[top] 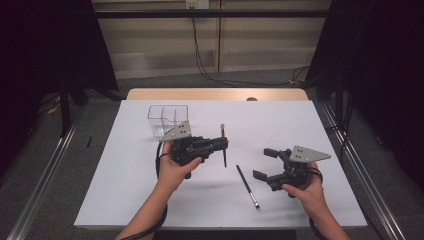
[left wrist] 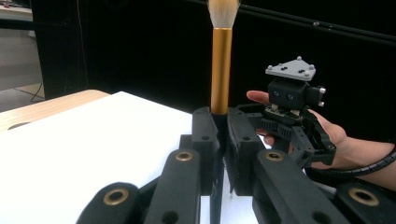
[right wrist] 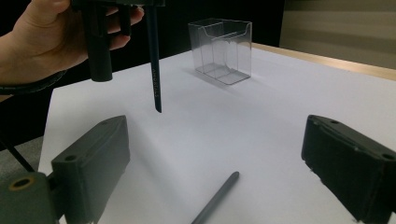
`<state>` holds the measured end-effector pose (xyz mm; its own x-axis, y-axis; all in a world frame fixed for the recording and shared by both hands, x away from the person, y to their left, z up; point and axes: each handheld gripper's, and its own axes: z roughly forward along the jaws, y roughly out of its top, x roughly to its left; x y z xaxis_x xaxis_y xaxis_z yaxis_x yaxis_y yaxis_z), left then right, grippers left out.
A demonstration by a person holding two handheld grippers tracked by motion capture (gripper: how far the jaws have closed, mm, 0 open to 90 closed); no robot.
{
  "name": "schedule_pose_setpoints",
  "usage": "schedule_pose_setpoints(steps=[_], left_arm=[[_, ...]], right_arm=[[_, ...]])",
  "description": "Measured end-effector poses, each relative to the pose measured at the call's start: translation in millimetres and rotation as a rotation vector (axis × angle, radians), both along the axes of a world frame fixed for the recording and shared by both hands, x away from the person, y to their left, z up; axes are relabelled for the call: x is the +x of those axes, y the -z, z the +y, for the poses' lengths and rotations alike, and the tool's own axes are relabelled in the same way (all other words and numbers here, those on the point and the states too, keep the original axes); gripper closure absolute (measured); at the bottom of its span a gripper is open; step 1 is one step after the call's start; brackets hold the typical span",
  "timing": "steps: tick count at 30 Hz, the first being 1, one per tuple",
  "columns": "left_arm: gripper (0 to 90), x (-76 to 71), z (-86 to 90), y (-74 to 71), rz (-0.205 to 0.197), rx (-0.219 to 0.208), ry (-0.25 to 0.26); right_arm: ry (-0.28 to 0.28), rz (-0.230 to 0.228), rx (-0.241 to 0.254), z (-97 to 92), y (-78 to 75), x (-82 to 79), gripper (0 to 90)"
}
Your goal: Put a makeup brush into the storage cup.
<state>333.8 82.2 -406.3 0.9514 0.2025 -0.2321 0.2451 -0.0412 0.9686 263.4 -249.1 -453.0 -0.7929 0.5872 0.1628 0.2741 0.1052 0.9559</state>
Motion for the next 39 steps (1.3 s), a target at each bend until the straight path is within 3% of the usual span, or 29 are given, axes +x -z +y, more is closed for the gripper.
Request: schedule_pose_setpoints(steps=[11, 39], left_arm=[[83.4, 0.0, 0.9, -0.4, -0.006, 0.005, -0.004], [83.4, 1.2, 6.4, -1.1, -0.019, 0.012, -0.027]], right_arm=[[0.006, -0.002, -0.028, -11.6, 4.9, -3.2, 5.0], [0.028, -0.018, -0.036, -33.8, 7.7, -13.0, 2.7]])
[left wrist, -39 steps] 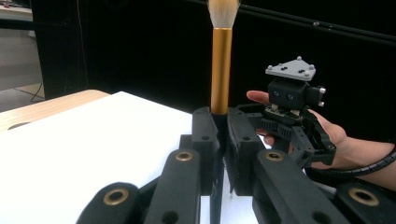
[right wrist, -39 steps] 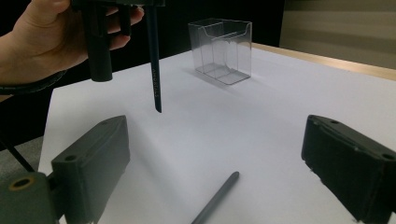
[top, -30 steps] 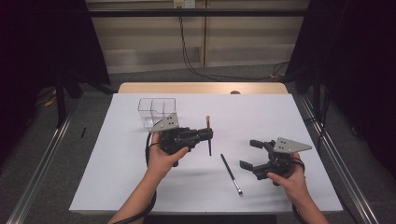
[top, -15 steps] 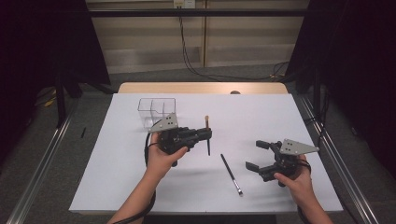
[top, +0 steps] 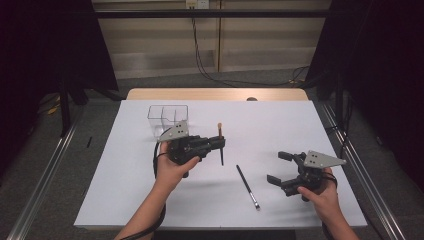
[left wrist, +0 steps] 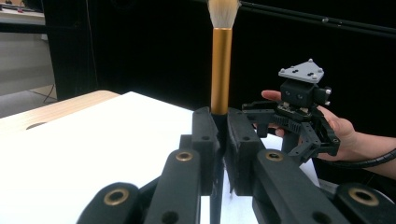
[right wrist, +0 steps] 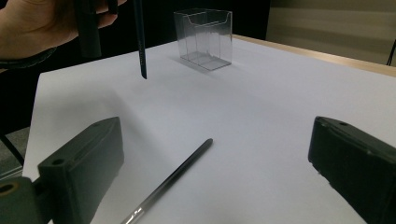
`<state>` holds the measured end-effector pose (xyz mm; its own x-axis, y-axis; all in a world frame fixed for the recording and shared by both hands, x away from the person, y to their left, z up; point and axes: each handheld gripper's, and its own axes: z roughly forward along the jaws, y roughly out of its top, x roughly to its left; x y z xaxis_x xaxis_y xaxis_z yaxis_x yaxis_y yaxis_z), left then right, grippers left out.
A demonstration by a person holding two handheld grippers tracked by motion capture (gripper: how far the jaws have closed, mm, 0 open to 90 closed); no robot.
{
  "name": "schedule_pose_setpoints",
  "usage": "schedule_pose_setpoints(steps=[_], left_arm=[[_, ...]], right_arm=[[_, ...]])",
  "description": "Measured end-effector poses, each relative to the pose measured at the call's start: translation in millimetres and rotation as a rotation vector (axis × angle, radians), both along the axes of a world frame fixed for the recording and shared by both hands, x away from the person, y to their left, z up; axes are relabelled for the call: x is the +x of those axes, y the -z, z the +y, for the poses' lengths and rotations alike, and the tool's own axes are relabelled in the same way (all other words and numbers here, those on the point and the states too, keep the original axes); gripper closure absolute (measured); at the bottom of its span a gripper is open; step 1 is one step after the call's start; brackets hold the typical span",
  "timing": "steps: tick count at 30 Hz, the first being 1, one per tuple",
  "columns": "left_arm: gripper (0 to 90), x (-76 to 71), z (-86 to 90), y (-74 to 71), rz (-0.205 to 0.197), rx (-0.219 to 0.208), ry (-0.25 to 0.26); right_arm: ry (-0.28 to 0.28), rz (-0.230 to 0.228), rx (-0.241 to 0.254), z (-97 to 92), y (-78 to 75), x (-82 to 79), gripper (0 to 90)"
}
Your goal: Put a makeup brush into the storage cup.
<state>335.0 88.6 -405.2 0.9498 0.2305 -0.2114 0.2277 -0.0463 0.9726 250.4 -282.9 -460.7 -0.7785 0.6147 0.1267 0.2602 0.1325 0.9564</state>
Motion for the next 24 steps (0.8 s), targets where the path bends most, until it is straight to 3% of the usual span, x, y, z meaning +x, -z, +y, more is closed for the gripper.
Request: schedule_pose_setpoints(steps=[24], left_arm=[[83.4, 0.4, 7.8, -0.9, -0.008, 0.006, -0.024]], right_arm=[[-0.005, -0.020, 0.002, -11.2, 3.1, -8.5, 1.0]])
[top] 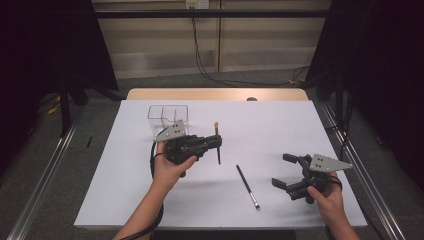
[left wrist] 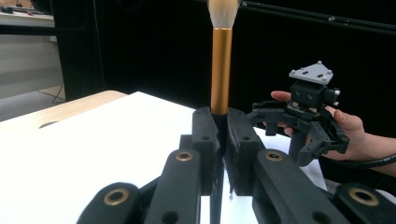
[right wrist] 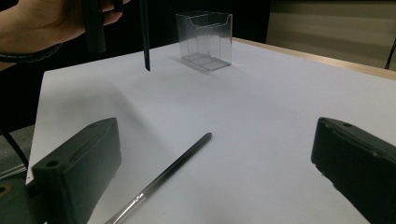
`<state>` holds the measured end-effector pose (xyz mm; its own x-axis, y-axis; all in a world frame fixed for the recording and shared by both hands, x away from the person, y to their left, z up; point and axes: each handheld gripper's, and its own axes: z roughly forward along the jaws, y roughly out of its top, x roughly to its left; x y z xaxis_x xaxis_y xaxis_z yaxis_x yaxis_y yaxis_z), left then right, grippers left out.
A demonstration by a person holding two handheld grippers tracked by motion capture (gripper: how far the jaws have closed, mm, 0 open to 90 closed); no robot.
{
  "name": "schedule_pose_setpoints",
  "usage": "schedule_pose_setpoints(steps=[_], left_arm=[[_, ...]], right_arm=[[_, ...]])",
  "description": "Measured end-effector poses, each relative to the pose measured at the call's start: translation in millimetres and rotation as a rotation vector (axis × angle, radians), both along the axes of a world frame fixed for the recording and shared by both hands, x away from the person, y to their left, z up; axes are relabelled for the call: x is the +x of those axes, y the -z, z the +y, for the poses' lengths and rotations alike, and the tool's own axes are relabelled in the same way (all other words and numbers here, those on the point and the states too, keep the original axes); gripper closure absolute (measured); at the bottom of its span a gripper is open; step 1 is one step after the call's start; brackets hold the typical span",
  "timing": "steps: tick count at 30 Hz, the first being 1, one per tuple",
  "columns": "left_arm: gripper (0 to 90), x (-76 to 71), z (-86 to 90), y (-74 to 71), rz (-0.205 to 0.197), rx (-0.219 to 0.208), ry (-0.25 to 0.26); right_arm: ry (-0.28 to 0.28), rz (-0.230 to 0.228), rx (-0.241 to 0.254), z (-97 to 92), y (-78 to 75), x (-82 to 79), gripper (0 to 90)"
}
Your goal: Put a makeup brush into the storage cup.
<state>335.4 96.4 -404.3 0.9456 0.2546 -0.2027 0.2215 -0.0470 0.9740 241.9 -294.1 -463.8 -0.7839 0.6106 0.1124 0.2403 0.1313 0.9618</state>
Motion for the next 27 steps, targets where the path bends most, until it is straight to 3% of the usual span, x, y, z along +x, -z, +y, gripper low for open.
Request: schedule_pose_setpoints(steps=[27], left_arm=[[83.4, 6.5, 9.4, -3.4, -0.007, 0.030, -0.044]], right_arm=[[-0.010, -0.013, -0.008, -1.5, 0.2, -2.8, 1.1]])
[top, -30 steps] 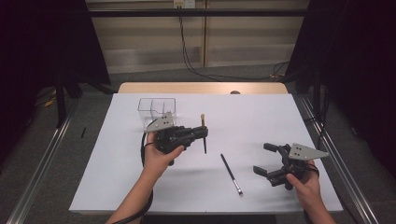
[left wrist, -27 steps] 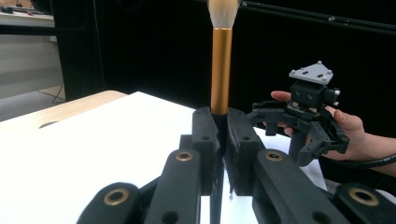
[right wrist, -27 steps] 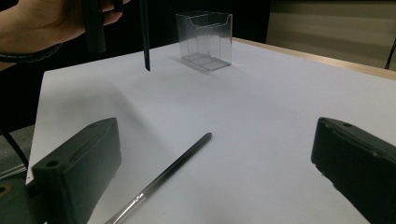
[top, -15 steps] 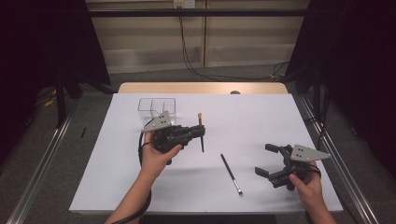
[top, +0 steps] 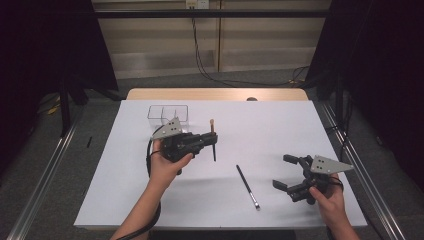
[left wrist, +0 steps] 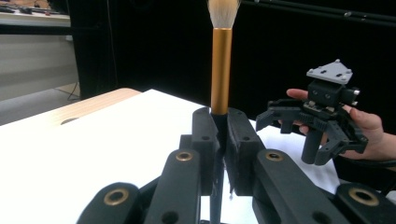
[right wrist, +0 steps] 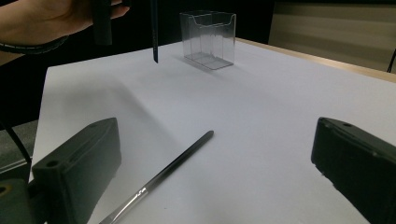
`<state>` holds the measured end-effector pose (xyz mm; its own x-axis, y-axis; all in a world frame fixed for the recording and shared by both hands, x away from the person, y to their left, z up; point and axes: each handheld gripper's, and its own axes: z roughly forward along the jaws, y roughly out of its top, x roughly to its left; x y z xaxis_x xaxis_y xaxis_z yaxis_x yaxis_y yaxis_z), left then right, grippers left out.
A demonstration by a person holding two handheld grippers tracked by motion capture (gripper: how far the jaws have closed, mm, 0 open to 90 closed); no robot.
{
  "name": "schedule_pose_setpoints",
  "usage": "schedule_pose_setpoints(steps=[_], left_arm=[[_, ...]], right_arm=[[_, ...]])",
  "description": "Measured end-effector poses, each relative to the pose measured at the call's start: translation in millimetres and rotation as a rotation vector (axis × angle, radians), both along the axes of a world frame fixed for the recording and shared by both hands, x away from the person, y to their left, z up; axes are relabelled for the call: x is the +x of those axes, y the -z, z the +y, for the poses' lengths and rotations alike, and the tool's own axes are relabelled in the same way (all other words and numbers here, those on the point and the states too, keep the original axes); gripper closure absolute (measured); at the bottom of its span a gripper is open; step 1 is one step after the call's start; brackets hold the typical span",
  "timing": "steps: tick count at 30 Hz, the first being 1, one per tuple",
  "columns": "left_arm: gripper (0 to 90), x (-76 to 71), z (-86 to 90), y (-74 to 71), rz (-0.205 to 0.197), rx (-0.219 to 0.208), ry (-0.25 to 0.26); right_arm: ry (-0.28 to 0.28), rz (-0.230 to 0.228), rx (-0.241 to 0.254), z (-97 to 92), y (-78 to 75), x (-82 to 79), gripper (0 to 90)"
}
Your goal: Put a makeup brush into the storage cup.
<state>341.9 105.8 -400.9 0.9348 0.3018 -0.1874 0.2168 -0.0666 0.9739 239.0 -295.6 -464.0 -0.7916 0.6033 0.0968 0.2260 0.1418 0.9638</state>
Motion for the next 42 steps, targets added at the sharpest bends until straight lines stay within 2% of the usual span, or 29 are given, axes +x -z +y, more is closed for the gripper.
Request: schedule_pose_setpoints(steps=[18, 42], left_arm=[[83.5, 19.2, 17.9, -9.3, -0.018, 0.006, -0.082], [83.5, 44.9, 43.0, -18.8, -0.046, 0.043, -0.210]], right_arm=[[-0.001, 0.000, 0.001, 0.4, 0.4, 0.1, 1.1], [-0.005, -0.007, -0.001, 0.6, 0.3, 0.4, 1.1]])
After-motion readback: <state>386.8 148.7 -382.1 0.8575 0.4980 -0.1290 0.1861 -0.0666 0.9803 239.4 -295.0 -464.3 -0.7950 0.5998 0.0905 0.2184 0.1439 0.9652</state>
